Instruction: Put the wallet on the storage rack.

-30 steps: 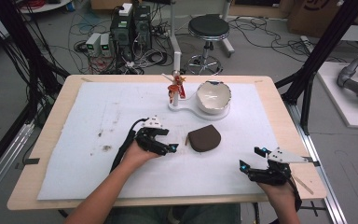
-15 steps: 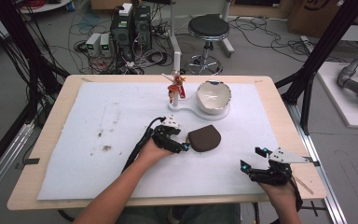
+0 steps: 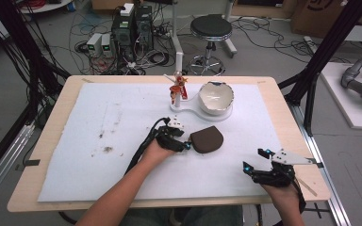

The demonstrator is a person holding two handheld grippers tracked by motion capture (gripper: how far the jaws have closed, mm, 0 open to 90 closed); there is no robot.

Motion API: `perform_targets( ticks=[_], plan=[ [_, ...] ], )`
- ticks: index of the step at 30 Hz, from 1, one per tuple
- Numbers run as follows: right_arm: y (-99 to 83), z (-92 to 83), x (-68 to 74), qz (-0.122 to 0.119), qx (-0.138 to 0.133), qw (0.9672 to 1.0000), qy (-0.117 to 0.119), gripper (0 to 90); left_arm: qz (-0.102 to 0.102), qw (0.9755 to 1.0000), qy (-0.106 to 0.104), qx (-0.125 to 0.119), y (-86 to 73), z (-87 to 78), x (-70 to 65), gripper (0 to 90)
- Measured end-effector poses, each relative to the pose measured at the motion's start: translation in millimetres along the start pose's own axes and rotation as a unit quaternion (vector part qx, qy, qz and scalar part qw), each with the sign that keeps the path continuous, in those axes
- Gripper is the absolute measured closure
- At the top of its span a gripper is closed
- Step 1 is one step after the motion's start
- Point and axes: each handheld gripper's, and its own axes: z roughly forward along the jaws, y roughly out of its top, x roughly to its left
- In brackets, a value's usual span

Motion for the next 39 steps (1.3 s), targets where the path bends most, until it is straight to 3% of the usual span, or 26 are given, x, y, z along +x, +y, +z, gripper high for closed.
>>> perform_targets(
  ticks=[13, 20, 25, 32, 39],
  plan=[
    [0.7, 2.0, 0.3, 0.0, 0.0, 1.0, 0.002, 18.8, 0.023, 0.9997, 0.006, -0.007, 1.1, 0.6, -1.5, 58.0],
    [1.1, 3.1, 0.5, -0.003, 0.001, 1.0, 0.002, 18.8, 0.021, 0.9995, 0.017, -0.013, 1.5, 1.2, 0.1, 63.6],
    [1.4, 3.8, 1.4, -0.002, 0.002, 1.0, 0.003, 18.8, 0.038, 0.9992, 0.013, -0.006, 2.8, 3.0, -2.6, 70.7],
    [2.3, 5.3, 2.8, -0.005, 0.003, 1.0, 0.004, 18.8, 0.059, 0.9982, 0.005, -0.006, 3.2, 4.3, -6.6, 87.7],
    [2.1, 4.2, 2.8, -0.004, 0.002, 1.0, 0.004, 18.8, 0.058, 0.9983, -0.004, -0.008, 2.7, 3.4, -4.3, 88.3]
  ],
)
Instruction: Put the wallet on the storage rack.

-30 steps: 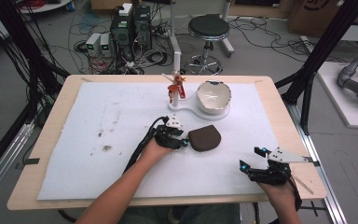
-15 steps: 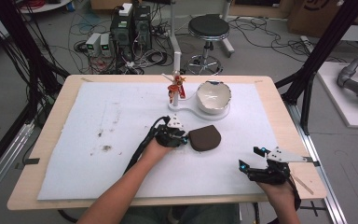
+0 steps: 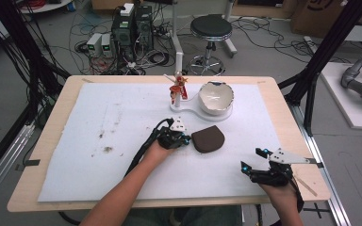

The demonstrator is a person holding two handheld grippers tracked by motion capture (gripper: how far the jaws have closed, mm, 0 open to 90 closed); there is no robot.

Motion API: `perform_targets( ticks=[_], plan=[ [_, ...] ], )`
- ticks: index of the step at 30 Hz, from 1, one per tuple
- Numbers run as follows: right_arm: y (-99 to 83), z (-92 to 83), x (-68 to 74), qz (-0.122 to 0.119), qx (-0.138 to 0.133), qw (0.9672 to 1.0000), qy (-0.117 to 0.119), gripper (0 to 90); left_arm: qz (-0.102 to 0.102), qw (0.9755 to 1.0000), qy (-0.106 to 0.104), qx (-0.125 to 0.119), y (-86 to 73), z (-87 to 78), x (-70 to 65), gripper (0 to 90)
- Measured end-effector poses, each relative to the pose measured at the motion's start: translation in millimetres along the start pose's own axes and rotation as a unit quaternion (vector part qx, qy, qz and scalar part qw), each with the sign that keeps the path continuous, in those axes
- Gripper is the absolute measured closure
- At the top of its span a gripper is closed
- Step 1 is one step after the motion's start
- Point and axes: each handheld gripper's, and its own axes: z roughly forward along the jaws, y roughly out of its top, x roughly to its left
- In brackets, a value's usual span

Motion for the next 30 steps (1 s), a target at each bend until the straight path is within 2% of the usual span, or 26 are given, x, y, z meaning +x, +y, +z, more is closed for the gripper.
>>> perform_targets(
  ticks=[5, 11, 17, 25, 30],
  plan=[
    [-0.5, -0.2, -0.9, 0.003, -0.001, 1.0, -0.001, 18.8, -0.003, 0.9997, -0.02, -0.011, 0.6, -4.3, 1.0, 88.3],
    [-0.3, 0.4, -0.4, 0.0, -0.001, 1.0, 0.0, 18.8, -0.01, 0.9979, -0.039, -0.052, 6.3, -15.5, -1.4, 88.3],
    [0.1, -0.2, 0.7, 0.0, -0.001, 1.0, 0.0, 18.8, -0.011, 0.9962, -0.041, -0.076, 12.8, -27.5, -2.9, 88.3],
    [0.7, 0.3, 2.2, -0.001, 0.001, 1.0, 0.001, 18.8, -0.016, 0.9904, -0.057, -0.125, 32.7, -49.0, -1.9, 88.3],
    [0.8, 0.6, 2.3, -0.002, 0.0, 1.0, 0.001, 18.8, -0.009, 0.9893, -0.057, -0.134, 46.5, -57.5, -1.3, 88.3]
  ],
)
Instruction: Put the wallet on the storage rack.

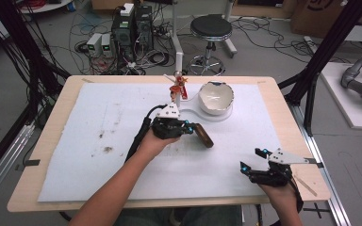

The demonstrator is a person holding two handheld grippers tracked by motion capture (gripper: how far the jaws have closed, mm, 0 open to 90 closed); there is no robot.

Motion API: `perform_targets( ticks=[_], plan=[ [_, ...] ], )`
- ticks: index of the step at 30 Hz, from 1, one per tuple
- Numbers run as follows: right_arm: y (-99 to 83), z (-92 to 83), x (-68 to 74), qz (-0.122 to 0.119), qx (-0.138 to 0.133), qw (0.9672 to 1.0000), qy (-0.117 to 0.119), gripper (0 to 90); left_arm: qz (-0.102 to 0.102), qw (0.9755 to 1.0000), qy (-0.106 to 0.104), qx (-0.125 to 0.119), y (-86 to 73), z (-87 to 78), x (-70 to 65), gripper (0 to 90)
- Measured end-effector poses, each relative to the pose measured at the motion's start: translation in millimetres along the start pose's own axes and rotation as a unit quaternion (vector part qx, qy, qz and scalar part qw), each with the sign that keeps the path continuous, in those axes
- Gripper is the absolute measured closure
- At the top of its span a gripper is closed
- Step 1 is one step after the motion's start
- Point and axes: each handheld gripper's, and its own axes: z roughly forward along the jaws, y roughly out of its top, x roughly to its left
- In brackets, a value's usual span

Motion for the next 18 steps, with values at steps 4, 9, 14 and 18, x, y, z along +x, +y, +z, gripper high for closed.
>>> perform_targets(
  ticks=[4, 9, 14, 18],
  plan=[
    [0.0, -0.5, 0.1, 0.002, 0.001, 1.0, -0.001, 18.8, 0.006, 1.0, 0.002, -0.004, 10.8, -1.3, 2.2, 88.3],
    [-0.3, -0.6, -0.9, 0.0, 0.0, 1.0, -0.001, 18.8, 0.008, 0.9997, 0.009, -0.02, 27.5, -3.2, 5.9, 88.3],
    [-0.5, -0.9, -1.3, 0.003, 0.0, 1.0, -0.001, 18.8, 0.012, 0.9994, 0.015, -0.03, 43.1, -3.8, 11.2, 88.3],
    [-0.7, -0.9, -1.7, 0.002, -0.001, 1.0, 0.0, 18.8, 0.013, 0.999, 0.024, -0.035, 57.5, -1.8, 17.0, 88.3]
  ],
)
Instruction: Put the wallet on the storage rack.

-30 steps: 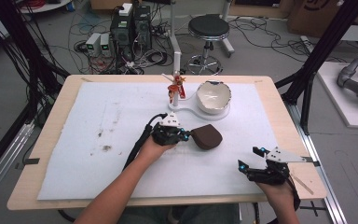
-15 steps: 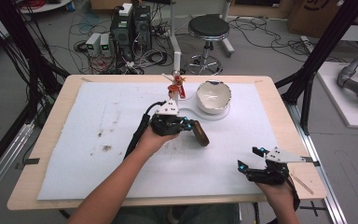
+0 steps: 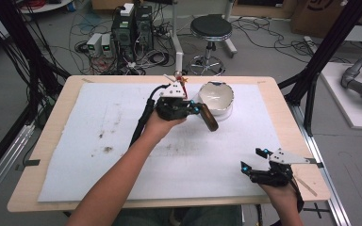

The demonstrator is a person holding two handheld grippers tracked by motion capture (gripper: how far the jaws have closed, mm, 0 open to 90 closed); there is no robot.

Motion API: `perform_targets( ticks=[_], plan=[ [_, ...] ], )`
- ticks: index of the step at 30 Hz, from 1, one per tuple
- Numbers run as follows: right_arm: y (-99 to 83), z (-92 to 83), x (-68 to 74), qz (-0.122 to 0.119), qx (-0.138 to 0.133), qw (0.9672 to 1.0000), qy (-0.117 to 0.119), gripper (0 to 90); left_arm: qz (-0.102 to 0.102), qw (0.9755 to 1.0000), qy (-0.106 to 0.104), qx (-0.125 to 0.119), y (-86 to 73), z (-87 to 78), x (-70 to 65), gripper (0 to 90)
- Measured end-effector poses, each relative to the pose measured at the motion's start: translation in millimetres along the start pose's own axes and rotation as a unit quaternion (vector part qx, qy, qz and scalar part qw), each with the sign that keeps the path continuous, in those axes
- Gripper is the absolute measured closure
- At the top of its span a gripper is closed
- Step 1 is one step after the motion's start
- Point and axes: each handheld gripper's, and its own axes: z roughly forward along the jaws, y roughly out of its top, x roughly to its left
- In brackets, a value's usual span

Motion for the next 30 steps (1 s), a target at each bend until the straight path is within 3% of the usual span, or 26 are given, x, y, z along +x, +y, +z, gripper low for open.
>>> perform_targets(
  ticks=[8, 17, 19, 23, 30],
  plan=[
    [-0.2, -0.5, -1.4, 0.0, -0.001, 1.0, -0.001, 18.8, 0.008, 0.9998, 0.014, -0.008, 30.9, 10.6, 13.8, 88.3],
    [-1.4, -1.7, -3.0, 0.006, -0.002, 1.0, -0.001, 18.8, 0.003, 0.9998, 0.019, -0.012, 51.0, 25.7, 31.4, 88.3],
    [-1.4, -0.8, -3.2, 0.006, -0.003, 1.0, -0.001, 18.8, -0.008, 0.9997, 0.017, -0.019, 52.5, 29.7, 33.8, 88.3],
    [-1.5, 0.6, -3.6, 0.005, 0.0, 1.0, 0.0, 18.8, -0.009, 0.9997, 0.021, -0.012, 53.5, 40.1, 41.0, 88.2],
    [-2.1, -0.4, -4.7, 0.007, -0.001, 1.0, -0.002, 18.8, -0.029, 0.9989, 0.036, -0.007, 43.1, 60.1, 53.4, 88.3]
  ],
)
